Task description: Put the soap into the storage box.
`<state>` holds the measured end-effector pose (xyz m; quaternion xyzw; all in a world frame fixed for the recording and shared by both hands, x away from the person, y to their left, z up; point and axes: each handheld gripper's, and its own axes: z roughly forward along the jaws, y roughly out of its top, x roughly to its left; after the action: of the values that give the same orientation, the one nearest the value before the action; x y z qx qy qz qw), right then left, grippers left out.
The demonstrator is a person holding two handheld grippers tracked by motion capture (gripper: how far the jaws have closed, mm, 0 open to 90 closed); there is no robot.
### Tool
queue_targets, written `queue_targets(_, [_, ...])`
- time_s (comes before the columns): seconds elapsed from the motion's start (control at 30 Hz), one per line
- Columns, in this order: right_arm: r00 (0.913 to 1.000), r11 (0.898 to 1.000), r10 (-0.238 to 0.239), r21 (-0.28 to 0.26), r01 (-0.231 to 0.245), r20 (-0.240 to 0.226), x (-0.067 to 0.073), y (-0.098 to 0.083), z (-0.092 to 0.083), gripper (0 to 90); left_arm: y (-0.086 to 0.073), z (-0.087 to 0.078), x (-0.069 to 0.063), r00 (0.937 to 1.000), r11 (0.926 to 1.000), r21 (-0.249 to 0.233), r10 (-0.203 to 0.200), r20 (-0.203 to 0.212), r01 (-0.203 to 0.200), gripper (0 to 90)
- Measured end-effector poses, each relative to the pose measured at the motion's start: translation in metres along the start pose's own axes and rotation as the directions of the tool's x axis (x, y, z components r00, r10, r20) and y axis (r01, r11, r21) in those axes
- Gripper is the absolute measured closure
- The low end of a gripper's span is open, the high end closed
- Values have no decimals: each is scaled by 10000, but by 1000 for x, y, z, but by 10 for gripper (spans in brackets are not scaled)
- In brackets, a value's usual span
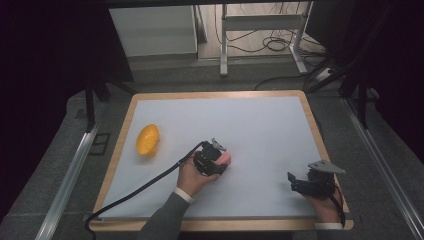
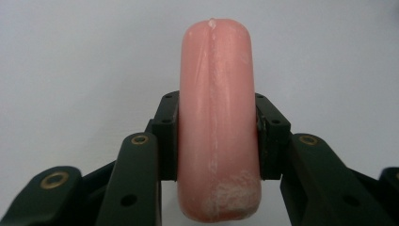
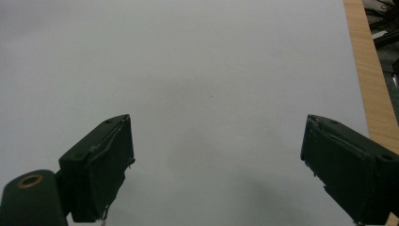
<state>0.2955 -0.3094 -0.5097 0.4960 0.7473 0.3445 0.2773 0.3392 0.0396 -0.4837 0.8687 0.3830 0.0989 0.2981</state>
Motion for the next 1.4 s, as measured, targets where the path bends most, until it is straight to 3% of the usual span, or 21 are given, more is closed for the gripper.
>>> queue_targets(0.67, [10000, 10000, -10, 85, 10, 6, 1, -1, 1, 95, -9, -21, 24, 9988, 9988, -286, -399, -298, 390, 604])
queue_targets(1.4, [10000, 9999, -81, 80, 81, 33, 1, 0, 1, 95, -26, -49, 55, 9914, 9935, -599, -1013, -827, 965, 604])
